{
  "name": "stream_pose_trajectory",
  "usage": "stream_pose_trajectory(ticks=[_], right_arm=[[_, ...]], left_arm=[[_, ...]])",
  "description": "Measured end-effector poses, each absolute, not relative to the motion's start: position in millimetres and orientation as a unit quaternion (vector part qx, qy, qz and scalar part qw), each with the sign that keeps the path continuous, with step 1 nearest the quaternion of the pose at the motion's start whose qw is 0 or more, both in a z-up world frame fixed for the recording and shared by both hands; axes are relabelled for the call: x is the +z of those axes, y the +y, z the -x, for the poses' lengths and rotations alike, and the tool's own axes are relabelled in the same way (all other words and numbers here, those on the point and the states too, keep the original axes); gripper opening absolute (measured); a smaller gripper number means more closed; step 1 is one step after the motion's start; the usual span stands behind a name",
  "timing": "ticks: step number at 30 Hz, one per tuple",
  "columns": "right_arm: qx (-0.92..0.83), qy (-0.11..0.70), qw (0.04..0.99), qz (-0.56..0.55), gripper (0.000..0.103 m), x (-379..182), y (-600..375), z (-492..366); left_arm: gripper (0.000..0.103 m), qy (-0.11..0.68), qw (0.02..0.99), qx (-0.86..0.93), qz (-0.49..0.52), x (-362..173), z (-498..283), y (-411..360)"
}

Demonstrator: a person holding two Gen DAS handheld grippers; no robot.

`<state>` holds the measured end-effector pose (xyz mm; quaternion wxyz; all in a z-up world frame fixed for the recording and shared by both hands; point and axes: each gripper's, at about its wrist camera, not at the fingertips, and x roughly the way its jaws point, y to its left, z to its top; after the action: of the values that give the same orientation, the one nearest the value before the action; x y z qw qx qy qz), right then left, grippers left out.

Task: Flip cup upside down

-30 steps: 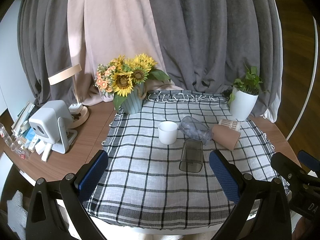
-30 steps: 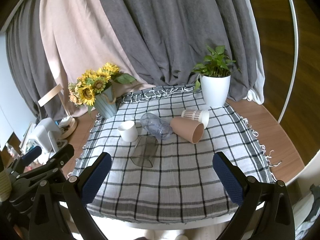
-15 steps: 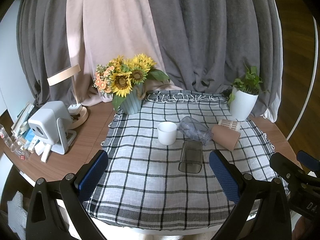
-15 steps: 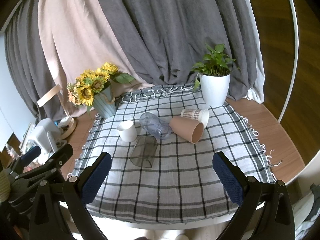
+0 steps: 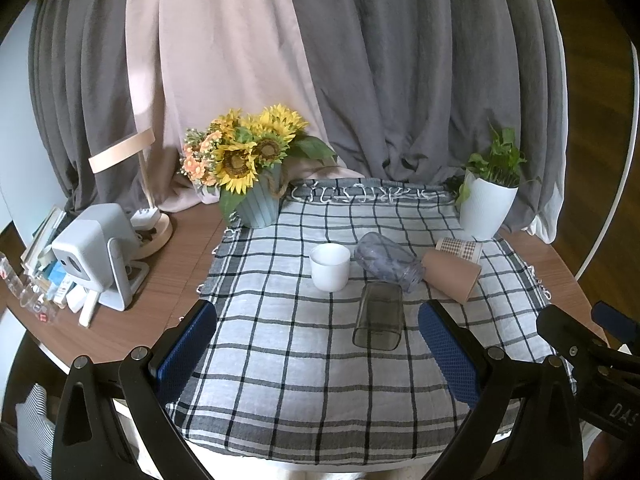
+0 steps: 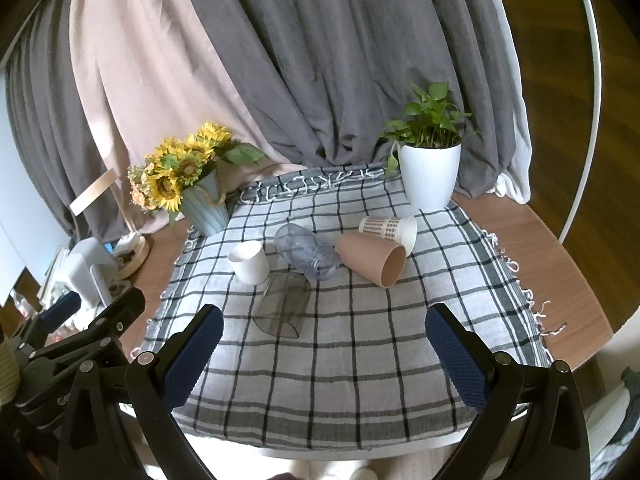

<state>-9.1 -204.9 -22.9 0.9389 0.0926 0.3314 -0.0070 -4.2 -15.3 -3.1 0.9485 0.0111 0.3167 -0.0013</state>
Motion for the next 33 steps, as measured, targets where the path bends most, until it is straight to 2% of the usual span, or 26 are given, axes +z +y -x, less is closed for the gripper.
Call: stream_pose_trajectory(ticks=[12, 18, 26, 33], right_arm=[[-0.028, 0.365, 0.928, -0.067, 0.102, -30.9, -232.9, -35.7], [-0.032, 0.423, 0.904, -0.048, 0.102, -46.6, -255.8, -89.8], [0.005, 0.499, 0.866, 0.005, 0.101, -79.3, -260.5, -171.1], [0.049, 0.559, 0.823, 0.090, 0.101, -107.3, -249.0, -234.8]], left_arm=[[0.103, 0.369, 0.929, 0.014, 0.006, -37.6, -47.6, -46.1], [0.103, 0.368, 0.928, 0.055, 0.009, -50.0, -82.2, -58.2], [0.103, 0.404, 0.910, 0.090, 0.025, -74.4, -134.4, -73.0], [0.103, 0.429, 0.889, 0.135, 0.085, -95.5, -162.4, -74.7]])
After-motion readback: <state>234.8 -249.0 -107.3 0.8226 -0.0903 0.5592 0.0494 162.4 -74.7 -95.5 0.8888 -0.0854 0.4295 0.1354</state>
